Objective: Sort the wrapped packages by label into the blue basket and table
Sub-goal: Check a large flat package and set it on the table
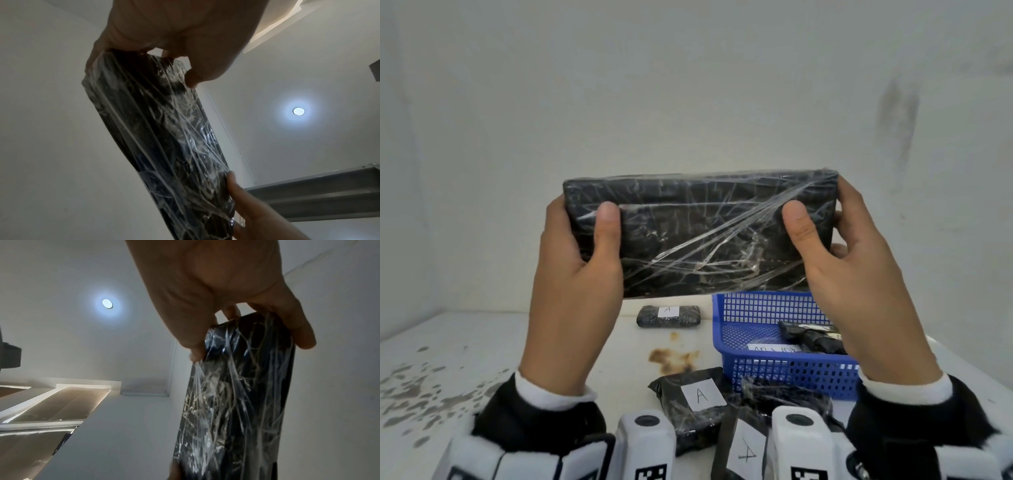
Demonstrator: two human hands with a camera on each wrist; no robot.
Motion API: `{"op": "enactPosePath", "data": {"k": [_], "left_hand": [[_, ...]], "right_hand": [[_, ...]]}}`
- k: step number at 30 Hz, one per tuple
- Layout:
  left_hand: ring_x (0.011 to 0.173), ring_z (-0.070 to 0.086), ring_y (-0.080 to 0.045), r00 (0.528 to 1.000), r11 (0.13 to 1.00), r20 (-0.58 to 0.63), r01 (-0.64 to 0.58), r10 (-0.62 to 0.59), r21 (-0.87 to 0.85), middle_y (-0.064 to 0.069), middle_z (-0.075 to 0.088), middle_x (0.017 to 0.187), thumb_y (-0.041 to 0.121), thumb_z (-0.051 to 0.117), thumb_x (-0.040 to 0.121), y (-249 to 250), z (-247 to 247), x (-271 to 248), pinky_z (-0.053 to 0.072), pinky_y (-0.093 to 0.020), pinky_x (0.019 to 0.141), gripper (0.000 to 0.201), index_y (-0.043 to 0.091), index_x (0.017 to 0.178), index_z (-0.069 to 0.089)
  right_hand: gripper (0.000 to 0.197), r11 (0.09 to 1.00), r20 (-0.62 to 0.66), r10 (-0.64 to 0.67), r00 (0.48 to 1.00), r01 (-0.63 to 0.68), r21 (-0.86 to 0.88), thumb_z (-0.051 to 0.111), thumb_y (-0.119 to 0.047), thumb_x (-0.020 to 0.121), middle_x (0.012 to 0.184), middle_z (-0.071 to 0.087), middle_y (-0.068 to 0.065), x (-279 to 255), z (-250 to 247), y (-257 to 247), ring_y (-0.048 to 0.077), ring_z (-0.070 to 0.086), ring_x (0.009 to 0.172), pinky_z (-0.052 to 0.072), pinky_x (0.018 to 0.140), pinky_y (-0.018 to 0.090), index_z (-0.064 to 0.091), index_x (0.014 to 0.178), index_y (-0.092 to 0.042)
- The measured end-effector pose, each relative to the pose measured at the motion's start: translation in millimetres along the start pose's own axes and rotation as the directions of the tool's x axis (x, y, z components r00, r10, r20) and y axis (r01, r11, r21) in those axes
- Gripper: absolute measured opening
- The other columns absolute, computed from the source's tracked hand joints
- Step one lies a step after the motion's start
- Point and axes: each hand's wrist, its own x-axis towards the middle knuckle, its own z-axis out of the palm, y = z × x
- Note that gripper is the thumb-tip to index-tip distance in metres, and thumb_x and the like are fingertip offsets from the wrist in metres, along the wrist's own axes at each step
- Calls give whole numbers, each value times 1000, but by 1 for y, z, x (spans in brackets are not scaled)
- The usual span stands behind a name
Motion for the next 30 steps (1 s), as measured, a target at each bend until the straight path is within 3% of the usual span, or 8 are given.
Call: {"op": "enactPosePath", "data": {"k": [4,6,9,14,18,24,28,30], "left_hand": [[84,59,10,1000,1000,-22,-3,3,18,20,63,91,43,43,100,1,0,2,46,-24,77,10,39,98,52],[93,60,1,1000,999,-17,-15,15,45,18,62,96,43,43,100,0,-1,2,46,-28,81,13,35,104,52],[110,57,-16,1000,999,-6,0,0,49,10,62,107,51,45,97,-1,-1,1,47,-41,95,15,40,106,49],[118,54,-21,999,999,32,37,-37,4,4,59,116,70,54,78,-1,-1,-1,46,-47,99,31,51,99,42],[119,54,-20,998,999,49,32,-34,35,5,56,123,75,65,60,1,-1,-2,47,-44,100,64,44,110,39],[123,50,-22,999,996,35,22,-25,86,4,50,127,77,70,48,0,0,-4,44,-46,102,90,35,120,33],[124,45,-23,1000,988,-7,-21,22,154,9,38,119,77,69,47,3,4,-9,40,-46,106,92,35,117,28],[124,45,-24,999,986,-14,-26,29,167,9,37,117,77,73,46,5,6,-11,40,-48,106,94,34,116,27]], "right_hand": [[62,996,18,68,997,-67,-66,47,-70,84,116,60,-26,-1,-2,-4,-23,60,79,43,73,7,26,142,-65],[52,993,9,87,996,-86,-80,46,-67,88,114,61,-18,-2,-1,-7,-12,64,78,44,59,4,29,137,-68],[45,990,5,113,994,-112,-80,47,-66,87,106,63,-16,-2,2,-9,-5,66,78,45,56,6,35,131,-65],[49,992,-35,57,998,-61,-115,50,-68,84,90,67,-23,-5,5,-11,2,69,79,50,68,15,36,131,-60],[65,991,-37,23,999,-28,-133,57,-69,79,108,67,-18,-7,7,-13,7,70,95,56,87,27,31,138,-57],[91,987,-7,52,999,-52,-154,65,-72,69,133,57,-19,-11,7,-17,6,59,116,39,81,-1,20,145,-55],[109,983,19,68,998,-64,-174,70,-75,59,149,45,-15,-14,12,-18,11,48,133,36,101,20,12,148,-53],[111,980,10,71,997,-68,-188,71,-76,57,151,44,-13,-15,14,-18,14,46,136,36,104,26,12,148,-51]]}}
